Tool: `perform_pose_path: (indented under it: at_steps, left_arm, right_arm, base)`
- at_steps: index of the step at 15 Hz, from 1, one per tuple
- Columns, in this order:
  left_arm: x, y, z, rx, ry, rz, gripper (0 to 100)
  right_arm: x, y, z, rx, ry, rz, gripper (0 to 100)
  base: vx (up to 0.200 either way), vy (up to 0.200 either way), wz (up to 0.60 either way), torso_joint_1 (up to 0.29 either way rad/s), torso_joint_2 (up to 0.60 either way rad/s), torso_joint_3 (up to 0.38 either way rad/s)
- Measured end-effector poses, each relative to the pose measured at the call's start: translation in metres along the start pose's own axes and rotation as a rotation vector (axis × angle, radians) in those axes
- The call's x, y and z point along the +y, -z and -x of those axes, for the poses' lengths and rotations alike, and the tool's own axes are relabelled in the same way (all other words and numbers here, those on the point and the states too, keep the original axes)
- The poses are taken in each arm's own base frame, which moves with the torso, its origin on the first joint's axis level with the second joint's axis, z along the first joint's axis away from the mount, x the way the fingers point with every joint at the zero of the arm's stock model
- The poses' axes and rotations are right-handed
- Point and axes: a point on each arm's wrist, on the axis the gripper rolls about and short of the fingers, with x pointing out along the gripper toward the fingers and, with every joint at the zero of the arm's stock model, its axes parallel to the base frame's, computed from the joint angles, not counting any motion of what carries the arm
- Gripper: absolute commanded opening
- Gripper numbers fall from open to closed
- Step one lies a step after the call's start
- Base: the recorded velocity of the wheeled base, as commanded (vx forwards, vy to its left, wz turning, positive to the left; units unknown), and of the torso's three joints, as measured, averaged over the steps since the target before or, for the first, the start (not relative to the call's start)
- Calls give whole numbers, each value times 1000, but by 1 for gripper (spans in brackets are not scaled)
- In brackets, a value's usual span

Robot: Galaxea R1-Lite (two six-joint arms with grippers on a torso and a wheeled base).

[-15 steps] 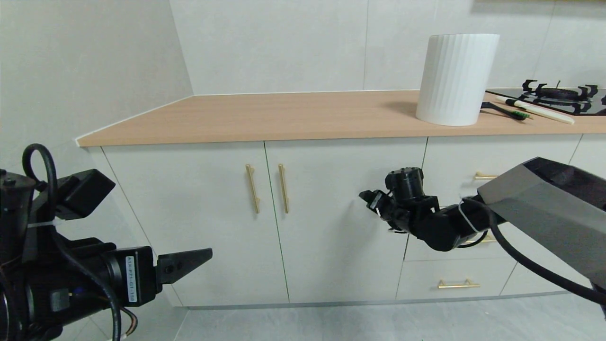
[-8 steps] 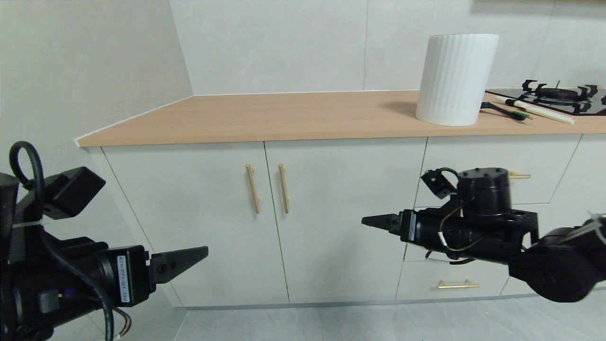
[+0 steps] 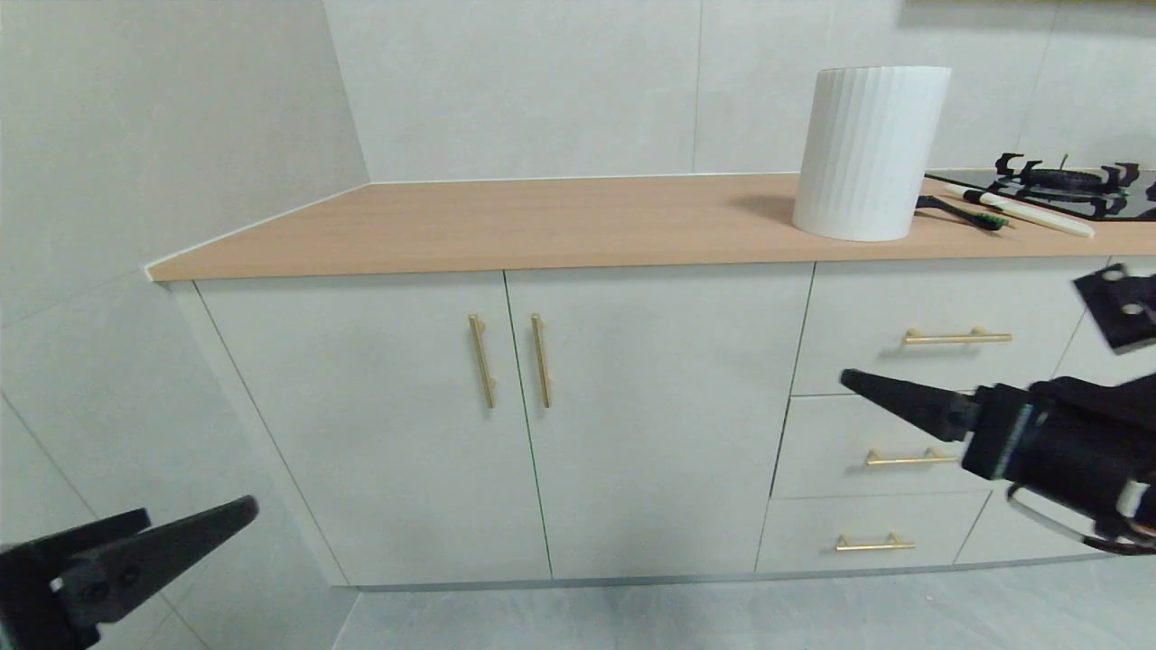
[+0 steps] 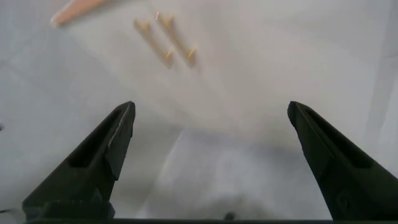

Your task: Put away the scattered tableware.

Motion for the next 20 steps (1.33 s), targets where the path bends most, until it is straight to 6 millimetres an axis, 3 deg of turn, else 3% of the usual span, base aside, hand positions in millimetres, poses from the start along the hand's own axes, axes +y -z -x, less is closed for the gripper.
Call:
perform_pose_path:
  at_steps: [5,7,11,15,17,20]
  left_arm:
    - [30,46,66,-225,-28,-125,100]
    - [36,62,83,-308,-59,-156,100]
    - [41,84,101,-417,-206,-168,100]
    - [42,95,99,-462,-366,-187,100]
    - [43,105,97,-477,-418,-206,100]
    - [51,127,76,-473,-465,-243,100]
  right_arm:
    - [-11,9,116,-207,168,163,100]
    - [-12,25,157,-236,270,227,100]
    - [-1,58,218,-281,457,288,100]
    - [6,76,240,-427,569,330,100]
    - [0,85,236,-403,601,365,100]
    - [-15,102,222,-377,607,373,100]
  base:
    - [0,0,0,0,0,0]
    - [0,0,0,0,0,0]
    - [0,0,0,0,0,0]
    - [0,0,0,0,0,0]
    - [0,0,0,0,0,0]
    - [0,0,0,0,0,0]
